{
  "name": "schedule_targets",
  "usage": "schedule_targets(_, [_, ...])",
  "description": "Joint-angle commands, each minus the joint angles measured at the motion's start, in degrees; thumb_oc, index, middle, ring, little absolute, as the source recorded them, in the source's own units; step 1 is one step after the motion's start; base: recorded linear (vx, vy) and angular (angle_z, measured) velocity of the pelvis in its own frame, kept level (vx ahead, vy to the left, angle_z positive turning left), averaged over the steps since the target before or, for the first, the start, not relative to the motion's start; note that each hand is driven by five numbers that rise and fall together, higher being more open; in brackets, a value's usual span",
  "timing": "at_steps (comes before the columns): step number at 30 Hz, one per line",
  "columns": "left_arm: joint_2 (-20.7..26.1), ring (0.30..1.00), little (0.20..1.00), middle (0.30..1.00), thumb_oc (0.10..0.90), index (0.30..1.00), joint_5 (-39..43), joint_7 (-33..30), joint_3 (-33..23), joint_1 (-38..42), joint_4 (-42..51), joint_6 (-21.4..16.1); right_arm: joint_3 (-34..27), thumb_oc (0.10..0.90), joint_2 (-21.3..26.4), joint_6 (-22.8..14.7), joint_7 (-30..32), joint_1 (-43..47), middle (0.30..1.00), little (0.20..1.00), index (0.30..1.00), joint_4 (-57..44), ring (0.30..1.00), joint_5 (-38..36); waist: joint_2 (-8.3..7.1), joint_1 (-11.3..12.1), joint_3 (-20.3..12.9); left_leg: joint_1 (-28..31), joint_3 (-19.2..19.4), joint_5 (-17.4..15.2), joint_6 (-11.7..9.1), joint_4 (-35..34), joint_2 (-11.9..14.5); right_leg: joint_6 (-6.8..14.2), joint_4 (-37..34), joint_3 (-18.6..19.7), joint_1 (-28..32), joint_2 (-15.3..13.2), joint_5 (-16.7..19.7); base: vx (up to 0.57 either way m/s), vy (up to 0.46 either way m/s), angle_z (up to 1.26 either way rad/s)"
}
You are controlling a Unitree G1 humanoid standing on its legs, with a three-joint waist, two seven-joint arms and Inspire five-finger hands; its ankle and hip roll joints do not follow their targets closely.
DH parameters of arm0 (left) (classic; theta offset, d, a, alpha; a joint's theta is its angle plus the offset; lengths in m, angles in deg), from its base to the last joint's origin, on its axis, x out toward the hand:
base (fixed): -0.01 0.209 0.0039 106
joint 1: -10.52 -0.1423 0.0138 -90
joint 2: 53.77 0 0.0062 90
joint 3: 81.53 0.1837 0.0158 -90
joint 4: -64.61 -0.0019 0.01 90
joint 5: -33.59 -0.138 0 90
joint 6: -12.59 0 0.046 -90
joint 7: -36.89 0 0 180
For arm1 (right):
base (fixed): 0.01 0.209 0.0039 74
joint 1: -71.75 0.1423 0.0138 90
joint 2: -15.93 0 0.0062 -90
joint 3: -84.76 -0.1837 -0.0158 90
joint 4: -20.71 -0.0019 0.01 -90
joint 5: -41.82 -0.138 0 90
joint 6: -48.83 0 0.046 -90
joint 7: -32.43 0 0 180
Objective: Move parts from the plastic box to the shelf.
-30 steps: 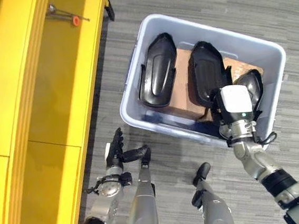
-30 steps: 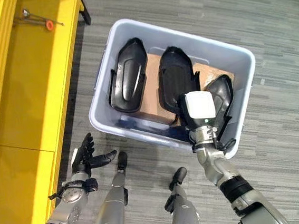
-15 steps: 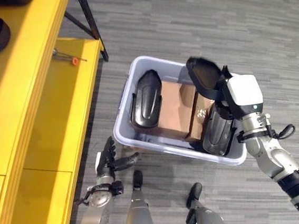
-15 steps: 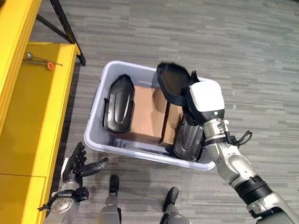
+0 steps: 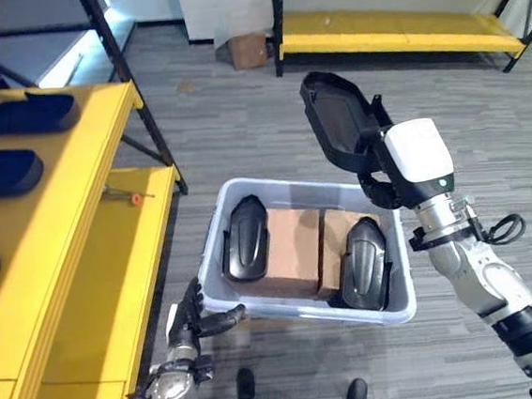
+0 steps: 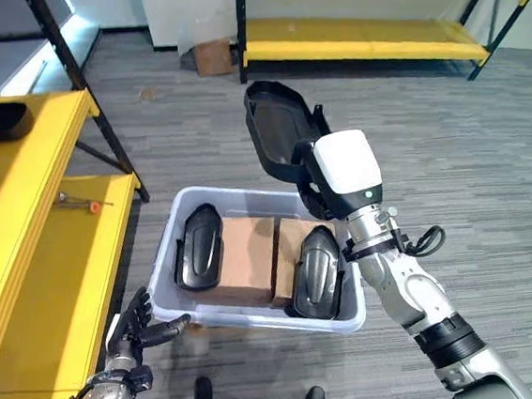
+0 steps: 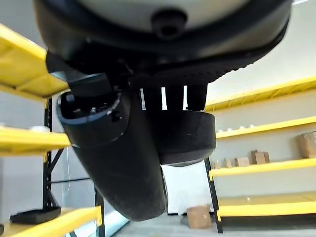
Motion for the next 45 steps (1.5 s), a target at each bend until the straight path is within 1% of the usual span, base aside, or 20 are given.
schedule_targets(1, [0.72,1.0,1.0,1.0,0.9,1.0,-2.23,0.58,-0.59,1.81,0.85,-3.78,-0.57,0.4,0.73,-2.3,3.41,5.81,0.3,0.3,0.3,-4.89,0.3,-2.27,-0.15,1.04,-7.04,2.91,2.44,-2.04,-0.36,-0.14,4.46,0.17,7.56,-0.07,-0.45,0.98,-9.3,-0.05,-0.124,-0.08])
schedule_targets(4, [0.41,1.0,1.0,1.0,0.9,1.0,-2.21,0.62,-0.48,1.22,0.78,-3.72,0.07,0.4,0.41,-2.81,3.54,6.63,0.3,0.3,0.3,-5.11,0.3,-3.38,0.35,1.02,-7.05,2.79,2.43,-1.1,-0.98,0.01,5.54,-0.66,7.7,-0.08,-0.43,2.2,-10.19,-0.04,-0.098,-0.05])
schedule_targets(7, [-0.12,1.0,1.0,1.0,0.9,1.0,-2.1,0.63,-0.35,0.94,0.57,-3.64,1.02,0.4,-0.07,-3.32,4.09,8.02,0.3,0.3,0.3,-4.98,0.3,-4.35,1.15,1.23,-6.54,1.88,1.7,1.62,-2.41,0.11,7.34,-2.07,7.2,-0.29,-0.08,4.44,-10.91,-0.08,-0.157,-0.06])
schedule_targets(10, [-0.75,1.0,1.0,1.0,0.9,1.0,-1.67,0.23,-0.46,-0.03,1.17,-3.65,2.35,0.4,-0.16,-3.68,5.09,10.21,0.3,0.3,0.3,-4.88,0.3,-5.61,2.35,2.35,-5.22,-0.53,-0.42,6.8,-4.36,0.0,9.32,-3.58,4.8,-1.43,0.53,7.12,-10.94,-0.12,-0.19,0.05])
schedule_targets(14, [-1.0,1.0,1.0,1.0,0.9,1.0,-1.88,-0.19,-0.43,-0.11,1.95,-3.99,3.21,0.4,0.21,-3.69,5.92,11.99,0.3,0.3,0.3,-3.95,0.3,-5.91,3.4,3.07,-3.72,-3.64,-1.92,11.32,-5.8,-0.45,9.75,-4.26,3.46,-3.93,0.47,7.65,-10.63,-0.11,-0.071,0.36])
schedule_targets(15, [-0.97,1.0,1.0,1.0,0.9,1.0,-2.19,-0.42,-0.22,0.4,1.88,-3.97,3.25,0.4,0.56,-3.54,6.19,12.22,0.3,0.3,0.3,-3.66,0.3,-5.94,3.6,3.33,-2.98,-5.25,-1.49,13.73,-5.96,-0.2,9.6,-4.44,2.71,-5.03,0.53,7.36,-10.26,-0.17,-0.053,0.6])
schedule_targets(16, [-1.0,1.0,1.0,1.0,0.9,1.0,-2.18,-0.45,0.08,1.03,1.75,-4.07,3.34,0.4,1.12,-3.35,6.04,12.5,0.3,0.3,0.3,-3.57,0.3,-5.86,3.4,3.44,-2.3,-6.47,0.25,14.12,-5.31,1.09,9.02,-4.64,2.13,-6.14,0.6,6.85,-9.84,-0.18,-0.079,0.76])
schedule_targets(19, [-1.13,1.0,1.0,1.0,0.9,1.0,-1.75,-0.77,-0.47,1.38,2.56,-4.64,2.63,0.4,2.01,-2.91,6.39,12.0,0.3,0.3,0.3,-4.5,0.3,-5.28,2.27,3.38,-1.77,-6.82,5.19,9.51,-3.65,7.07,8.5,-4.71,1.39,-9.0,0.05,5.29,-8.54,-0.12,-0.089,1.07])
schedule_targets(20, [-1.45,1.0,1.0,1.0,0.9,1.0,-1.99,-1.15,-1.4,0.98,3.25,-5.01,2.18,0.4,2.02,-3.12,6.47,11.18,0.3,0.3,0.3,-4.96,0.3,-5.36,1.73,3.73,-1.96,-5.24,5.58,5.1,-3.41,11.14,8.29,-4.67,1.13,-9.09,0.46,4.66,-8.73,-0.02,-0.061,0.78])
schedule_targets(22, [-1.65,1.0,1.0,1.0,0.9,1.0,-2.08,-1.32,-1.62,0.99,3.51,-4.93,1.83,0.4,1.88,-3.09,6.41,10.64,0.3,0.3,0.3,-5.1,0.3,-5.34,1.53,3.6,-2.01,-4.59,6.83,2.99,-2.95,14.01,8.42,-4.67,1.51,-9.79,0.42,4.13,-8.75,-0.05,-0.014,0.16])
schedule_targets(23, [-1.99,1.0,1.0,1.0,0.9,1.0,-2.11,-1.71,-1.65,1.94,3.45,-4.81,1.26,0.4,1.62,-2.69,6.73,9.86,0.3,0.3,0.3,-4.74,0.3,-5.53,1.49,2.91,-2.35,-2.94,10.22,1.63,-2.63,17.53,9.35,-5.02,2.42,-11.97,-0.28,3.36,-8.84,-0.11,0.044,0.52])
schedule_targets(24, [-2.04,1.0,1.0,1.0,0.9,1.0,-2.25,-1.69,-1.48,2.42,3.36,-4.8,0.81,0.4,1.71,-2.41,6.71,9.35,0.3,0.3,0.3,-4.65,0.3,-5.51,1.63,2.44,-2.53,-2.24,11.19,0.34,-2.57,18.74,9.44,-4.9,3.16,-13.22,-0.53,2.8,-9.1,-0.09,0.085,1.0])
schedule_targets(26, [-2.21,1.0,1.0,1.0,0.9,1.0,-2.47,-1.26,-1.3,2.99,3.3,-4.84,-0.45,0.4,2.03,-2.15,6.61,8.26,0.3,0.3,0.3,-4.75,0.3,-5.57,2.32,1.36,-3.41,0.27,13.33,-3.42,-2.39,16.98,8.52,-4.24,4.38,-15.76,-0.83,1.62,-8.83,0.0,0.177,1.18])
schedule_targets(28, [-2.54,1.0,1.0,1.0,0.9,1.0,-2.91,-0.93,-0.9,2.71,3.22,-4.78,-1.32,0.4,2.05,-2.02,6.45,7.09,0.3,0.3,0.3,-5.05,0.3,-5.53,2.73,0.81,-3.91,1.71,14.21,-4.08,-1.69,12.89,6.99,-3.23,4.93,-16.27,-0.62,0.53,-8.15,0.05,0.247,0.87])
schedule_targets(29, [-2.88,1.0,1.0,1.0,0.9,1.0,-3.0,-0.87,-0.76,2.43,3.11,-4.65,-3.03,0.4,1.67,-1.86,6.26,5.36,0.3,0.3,0.3,-5.69,0.3,-5.49,3.32,0.59,-4.96,3.22,15.26,-6.02,-0.91,7.47,5.38,-2.01,6.16,-17.37,-0.54,-1.39,-7.25,0.04,0.293,0.82])
schedule_targets(34, [-2.13,1.0,1.0,1.0,0.9,1.0,-3.55,-0.31,-1.35,1.55,4.36,-4.32,-4.11,0.4,0.38,-1.72,5.15,3.59,0.3,0.3,0.3,-5.67,0.3,-6.13,2.82,1.54,-5.36,4.21,13.16,-6.57,1.09,3.97,1.83,-0.1,7.29,-18.61,-0.32,-5.06,-4.64,0.02,0.252,0.47])
schedule_targets(35, [-1.74,1.0,1.0,1.0,0.9,1.0,-4.11,-0.15,-1.7,1.04,4.64,-4.29,-4.45,0.4,0.12,-1.48,4.47,3.07,0.3,0.3,0.3,-5.73,0.3,-5.38,2.34,2.75,-5.58,4.2,12.6,-6.89,1.71,2.73,0.58,0.91,7.8,-20.12,0.1,-6.74,-3.68,0.01,0.168,0.52])
schedule_targets(36, [-1.64,1.0,1.0,1.0,0.9,1.0,-4.13,-0.17,-1.66,0.98,4.73,-4.25,-4.54,0.4,0.03,-1.48,4.42,3.01,0.3,0.3,0.3,-5.74,0.3,-5.32,2.16,2.59,-5.59,4.21,12.41,-6.85,1.88,2.61,0.29,1.13,7.9,-20.32,0.18,-7.05,-3.6,0.01,0.222,0.54])
schedule_targets(38, [-1.44,1.0,1.0,1.0,0.9,1.0,-4.28,-0.43,-2.43,0.28,5.19,-4.19,-3.87,0.4,-0.69,-0.77,3.79,3.91,0.3,0.3,0.3,-5.08,0.3,-4.18,1.37,4.05,-5.67,4.39,10.92,-7.64,3.24,1.17,-2.15,2.46,8.4,-21.08,0.33,-9.17,-1.84,-0.01,0.245,0.32])
schedule_targets(45, [-0.34,1.0,1.0,1.0,0.9,1.0,-6.49,-0.47,-3.21,-0.82,6.61,-4.0,-1.25,0.4,-2.74,0.14,2.19,7.52,0.3,0.3,0.3,-3.54,0.3,-1.73,-0.91,6.64,-5.75,4.96,7.46,-9.26,6.56,-0.1,-7.64,5.42,10.9,-21.78,1.28,-14.41,2.02,0.01,0.206,0.3])
